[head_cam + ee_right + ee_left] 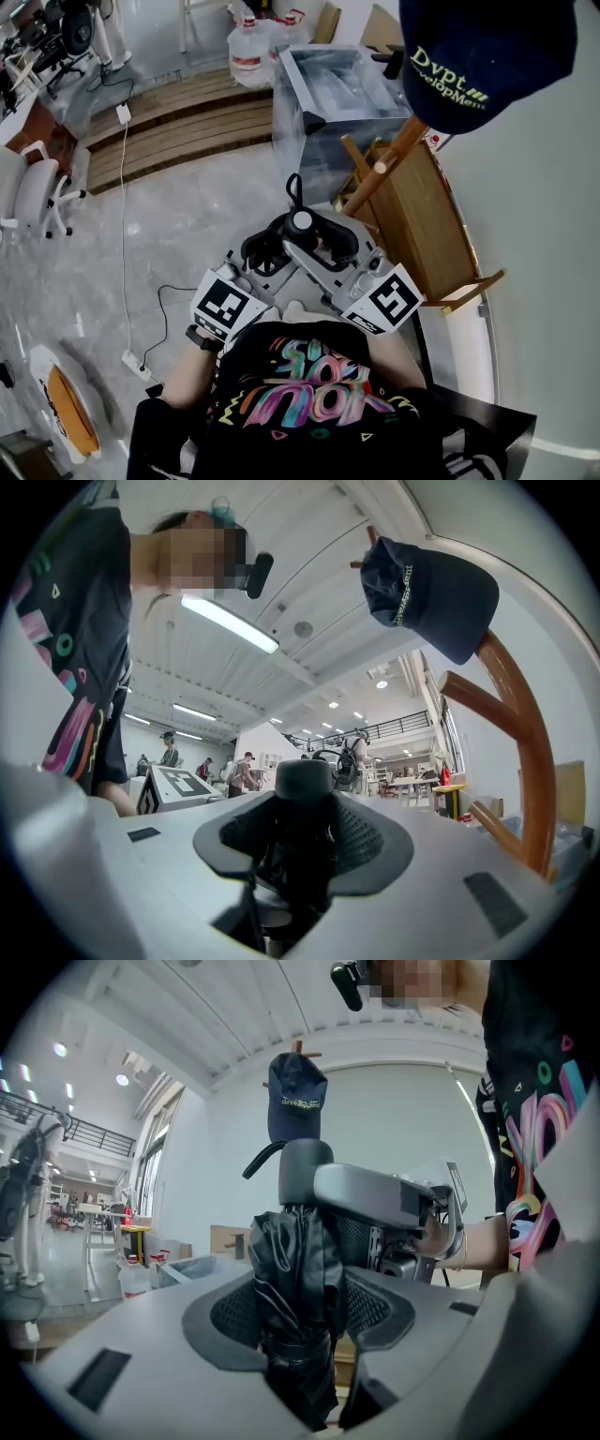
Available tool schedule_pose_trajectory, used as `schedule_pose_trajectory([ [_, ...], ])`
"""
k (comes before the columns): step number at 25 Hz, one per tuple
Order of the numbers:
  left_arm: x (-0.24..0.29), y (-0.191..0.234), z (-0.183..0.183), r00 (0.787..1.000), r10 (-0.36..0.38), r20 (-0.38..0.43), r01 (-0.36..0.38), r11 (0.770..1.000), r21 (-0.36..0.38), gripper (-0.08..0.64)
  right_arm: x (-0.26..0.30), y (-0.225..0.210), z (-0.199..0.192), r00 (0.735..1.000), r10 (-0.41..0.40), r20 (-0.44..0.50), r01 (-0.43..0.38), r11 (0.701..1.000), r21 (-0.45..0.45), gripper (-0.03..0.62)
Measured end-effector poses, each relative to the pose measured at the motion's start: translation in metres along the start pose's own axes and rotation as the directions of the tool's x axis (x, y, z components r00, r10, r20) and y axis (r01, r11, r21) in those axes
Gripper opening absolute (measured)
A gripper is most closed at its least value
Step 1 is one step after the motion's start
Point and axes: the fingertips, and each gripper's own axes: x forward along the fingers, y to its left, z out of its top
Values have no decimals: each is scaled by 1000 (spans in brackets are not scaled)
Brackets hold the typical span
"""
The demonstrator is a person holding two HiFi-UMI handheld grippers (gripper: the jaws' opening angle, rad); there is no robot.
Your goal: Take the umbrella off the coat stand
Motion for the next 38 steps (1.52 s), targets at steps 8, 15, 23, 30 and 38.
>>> schedule_pose_trajectory([
  [8,-17,-1,-19,999,25,-21,-25,999,-26,232,5,17,-17,999,22,-23,-22,1000,13,195],
  [15,-17,-7,-35,999,11,-35,-13,999,-51,232,1,21,-33,998,17,-55,-15,999,30,195],
  [23,-11,-14,-45,998,-27,-50,24,998,-60,232,-7,19,-43,997,1,-76,2,999,36,194],
  [30,-4,-13,-43,998,-39,-47,37,998,-55,232,-9,12,-42,997,-9,-76,11,999,31,193],
  [38,2,-11,-40,998,-49,-40,47,997,-55,232,-8,5,-39,997,-21,-72,23,999,31,193],
])
